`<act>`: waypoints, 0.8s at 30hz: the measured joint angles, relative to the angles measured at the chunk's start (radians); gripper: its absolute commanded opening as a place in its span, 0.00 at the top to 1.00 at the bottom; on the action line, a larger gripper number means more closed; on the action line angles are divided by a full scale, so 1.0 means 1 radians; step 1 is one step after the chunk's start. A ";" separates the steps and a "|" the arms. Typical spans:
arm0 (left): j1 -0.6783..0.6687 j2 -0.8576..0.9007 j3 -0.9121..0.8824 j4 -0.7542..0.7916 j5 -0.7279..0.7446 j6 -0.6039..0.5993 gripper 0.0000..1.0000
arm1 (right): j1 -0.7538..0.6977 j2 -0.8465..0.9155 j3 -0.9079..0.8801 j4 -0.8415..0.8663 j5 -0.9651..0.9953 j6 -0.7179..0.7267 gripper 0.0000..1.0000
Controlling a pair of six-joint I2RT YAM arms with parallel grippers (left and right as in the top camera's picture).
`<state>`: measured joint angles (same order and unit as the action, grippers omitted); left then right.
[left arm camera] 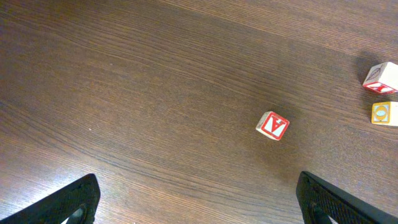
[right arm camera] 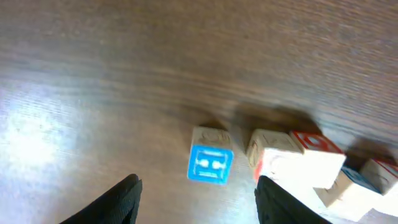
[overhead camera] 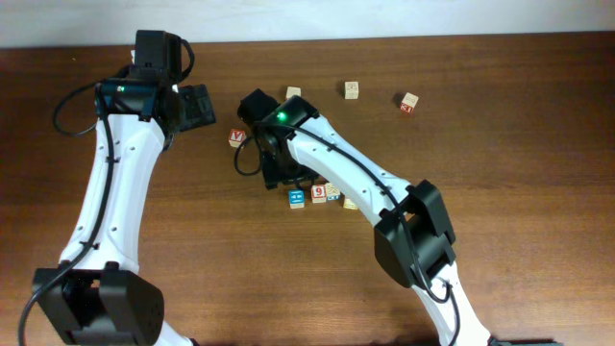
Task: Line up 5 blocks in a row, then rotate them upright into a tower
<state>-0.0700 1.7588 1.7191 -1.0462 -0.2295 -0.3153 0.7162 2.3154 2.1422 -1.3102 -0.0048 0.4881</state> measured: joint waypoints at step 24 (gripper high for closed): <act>0.000 0.000 0.000 0.000 0.000 0.000 0.01 | 0.058 -0.084 -0.287 0.296 -0.069 -0.147 0.85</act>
<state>-0.0700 1.7592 1.7191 -1.0462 -0.2295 -0.3153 0.7746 2.2318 1.8549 -1.0145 -0.0734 0.3408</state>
